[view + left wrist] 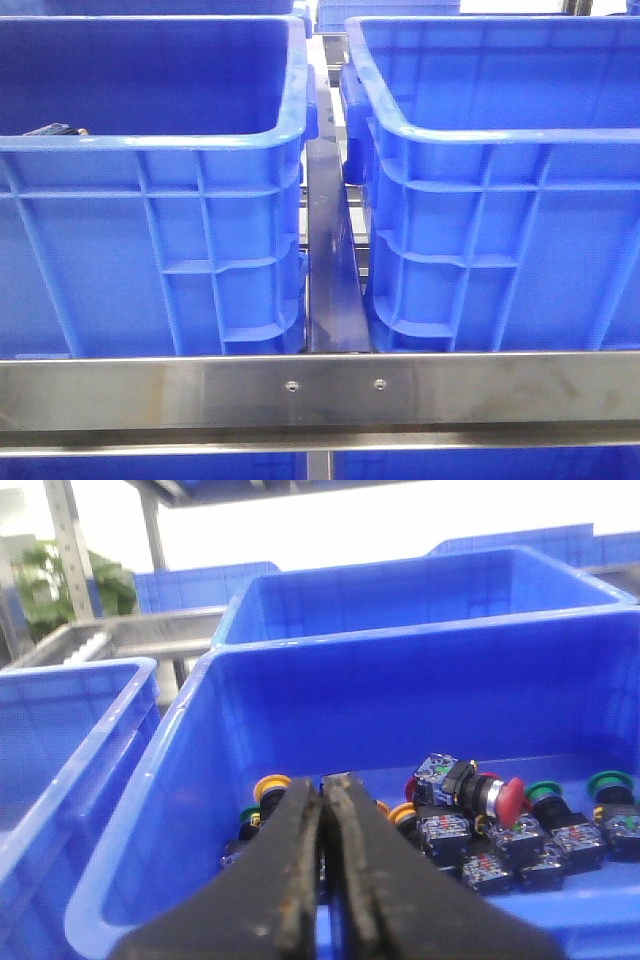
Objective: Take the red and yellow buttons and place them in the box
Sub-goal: 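Move the left gripper down toward the rows of buttons in the bin, then close the left gripper on the red mushroom-cap button, then lift the red button up out of the bin with the left gripper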
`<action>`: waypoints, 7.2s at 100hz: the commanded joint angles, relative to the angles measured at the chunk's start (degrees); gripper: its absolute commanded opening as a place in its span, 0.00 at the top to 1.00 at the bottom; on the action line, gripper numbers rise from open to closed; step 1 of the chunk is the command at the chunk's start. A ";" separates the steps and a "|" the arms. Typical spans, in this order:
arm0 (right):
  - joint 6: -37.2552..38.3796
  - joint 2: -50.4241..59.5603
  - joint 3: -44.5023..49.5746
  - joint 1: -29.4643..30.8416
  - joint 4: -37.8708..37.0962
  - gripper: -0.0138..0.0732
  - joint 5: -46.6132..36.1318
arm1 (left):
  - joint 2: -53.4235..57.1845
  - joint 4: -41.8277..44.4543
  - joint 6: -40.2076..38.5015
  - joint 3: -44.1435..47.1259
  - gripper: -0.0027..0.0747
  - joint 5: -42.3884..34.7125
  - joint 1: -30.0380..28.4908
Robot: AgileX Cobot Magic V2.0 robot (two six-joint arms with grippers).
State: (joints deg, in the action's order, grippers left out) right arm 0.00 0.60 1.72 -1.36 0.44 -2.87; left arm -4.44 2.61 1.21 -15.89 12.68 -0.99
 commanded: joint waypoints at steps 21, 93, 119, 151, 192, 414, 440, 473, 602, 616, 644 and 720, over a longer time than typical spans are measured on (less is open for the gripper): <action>0.00 1.15 -0.19 -0.08 -0.08 0.92 -4.94 | -19.50 -0.73 -0.14 -23.03 0.99 18.45 0.05; 0.00 1.15 -0.19 -0.08 -0.08 0.92 -4.94 | -33.10 -0.73 2.73 -32.16 0.34 25.30 0.05; 0.00 1.15 -0.19 -0.08 -0.08 0.92 -4.94 | -34.37 -0.84 5.86 -32.58 0.25 23.78 0.05; 0.00 1.15 -0.19 -0.08 -0.08 0.92 -4.94 | -50.69 -8.63 27.95 -44.01 0.25 35.41 0.05; 0.00 1.15 -0.19 -0.08 -0.08 0.92 -4.94 | -71.54 -9.41 52.80 -53.71 0.25 34.40 0.05; 0.00 1.15 -0.19 -0.08 -0.08 0.92 -4.94 | -93.19 -17.13 98.95 -66.07 0.26 27.72 6.69; 0.00 1.15 -0.19 -0.08 -0.08 0.92 -4.94 | -93.86 -17.27 100.94 -66.21 0.26 28.00 7.07; 0.00 1.15 -0.19 -0.08 -0.08 0.92 -4.94 | -93.86 -17.27 101.45 -66.21 0.26 28.00 7.07; 0.00 1.15 -0.19 -0.08 -0.08 0.92 -4.94 | -87.10 -21.53 75.87 -71.24 0.99 50.70 7.28; 0.00 1.15 -0.19 -0.08 -0.08 0.92 -4.94 | -82.06 -21.63 73.78 -65.32 0.99 48.65 9.01; 0.00 1.15 -0.19 -0.08 -0.08 0.92 -4.94 | -67.92 -23.50 67.91 -50.93 0.99 39.35 10.92; 1.40 1.15 -0.28 -0.16 1.84 0.92 -9.59 | -38.88 -42.94 62.16 -38.32 0.99 40.60 10.92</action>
State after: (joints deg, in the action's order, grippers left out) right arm 0.00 0.60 1.72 -1.36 0.76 -4.74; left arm -43.53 -35.82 64.52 -52.90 55.79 9.53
